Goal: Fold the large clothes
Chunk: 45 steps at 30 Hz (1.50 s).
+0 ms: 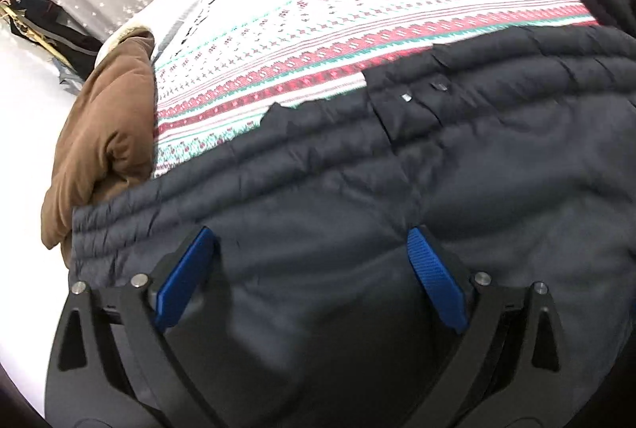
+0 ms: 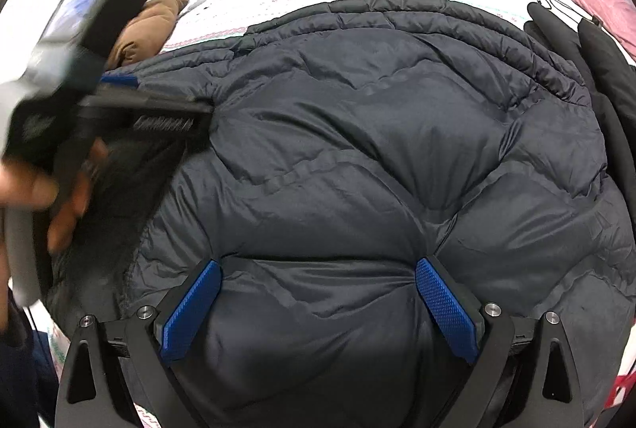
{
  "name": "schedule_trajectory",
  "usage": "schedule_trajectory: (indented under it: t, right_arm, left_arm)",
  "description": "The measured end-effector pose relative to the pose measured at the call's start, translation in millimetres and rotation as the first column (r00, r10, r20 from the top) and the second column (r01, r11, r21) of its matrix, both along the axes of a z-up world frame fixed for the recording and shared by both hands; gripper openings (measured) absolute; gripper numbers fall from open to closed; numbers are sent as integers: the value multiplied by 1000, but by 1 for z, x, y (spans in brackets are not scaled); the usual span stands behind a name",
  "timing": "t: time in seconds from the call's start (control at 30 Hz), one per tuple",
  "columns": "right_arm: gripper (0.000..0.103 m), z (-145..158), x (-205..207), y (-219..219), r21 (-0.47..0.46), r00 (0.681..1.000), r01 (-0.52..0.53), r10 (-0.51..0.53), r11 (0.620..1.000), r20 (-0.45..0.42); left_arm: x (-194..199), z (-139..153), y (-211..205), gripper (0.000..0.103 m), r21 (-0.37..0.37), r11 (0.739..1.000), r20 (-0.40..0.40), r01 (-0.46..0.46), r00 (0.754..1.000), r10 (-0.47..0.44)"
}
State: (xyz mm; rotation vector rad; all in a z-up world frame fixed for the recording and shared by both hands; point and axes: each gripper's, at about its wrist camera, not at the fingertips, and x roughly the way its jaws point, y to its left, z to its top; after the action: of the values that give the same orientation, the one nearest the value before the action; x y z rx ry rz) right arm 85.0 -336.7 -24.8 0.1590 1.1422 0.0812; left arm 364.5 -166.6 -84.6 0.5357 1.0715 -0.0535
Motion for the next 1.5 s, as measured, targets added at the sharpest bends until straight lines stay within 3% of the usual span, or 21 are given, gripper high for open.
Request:
schedule_trajectory:
  t: [0.17,0.3,0.43,0.53,0.6,0.67,0.77,0.83,0.9,1.0,1.17,1.27,1.4,1.5]
  right_arm:
    - [103,-3,2,2,1,1000,-6,6,1000,-7]
    - [103,-4,3,4,2,1000,-10,10,1000,-9]
    - [103,-4,3,2,4,1000,-16,17,1000,-10]
    - [103,-4,3,0,9,1000,-19,19,1000,-13]
    - [103,-4,3,0,7,1000,-18,19,1000,-15]
    - [103,-5,5,1,1,1000,-17,17,1000,-16]
    - [103,-6,5,1,-12,1000,-14,14,1000,-15]
    - [103,-7,5,2,-20,1000,-16,16,1000,-13]
    - [103,-7,5,5,-27,1000,-17,17,999,-10]
    - [103,-9,5,6,-46,1000,-23,23,999,-2]
    - [103,-9,2,6,-54,1000,-18,19,998,22]
    - [103,-10,0,8,-59,999,-13,14,998,31]
    - [103,-10,0,8,-65,999,-5,7,998,32]
    - [103,-11,0,11,-76,999,-10,13,997,37]
  left_arm:
    - [13,-9,-6,99,33,999,1,-10,1000,10]
    - [16,-7,-1,98,2,1000,-35,-21,999,22]
    - [9,13,12,98,-39,999,-42,-21,999,20]
    - [-32,39,25,98,-121,991,-14,55,998,-57]
    - [-66,44,31,98,-119,986,7,120,993,-120]
    - [-101,40,34,98,-109,978,3,178,984,-179]
    - [-140,25,38,98,-162,959,-39,233,969,-242]
    - [-154,16,37,98,-173,951,-22,255,965,-262]
    - [-155,9,33,98,-159,949,13,273,961,-275]
    - [-145,8,38,98,-212,947,1,240,970,-245]
    - [-136,37,39,98,-267,935,83,235,972,-221]
    - [-113,43,37,98,-242,951,116,194,979,-170]
    - [-88,14,31,99,-198,969,41,151,988,-146]
    - [-91,8,26,99,-162,973,53,164,986,-158]
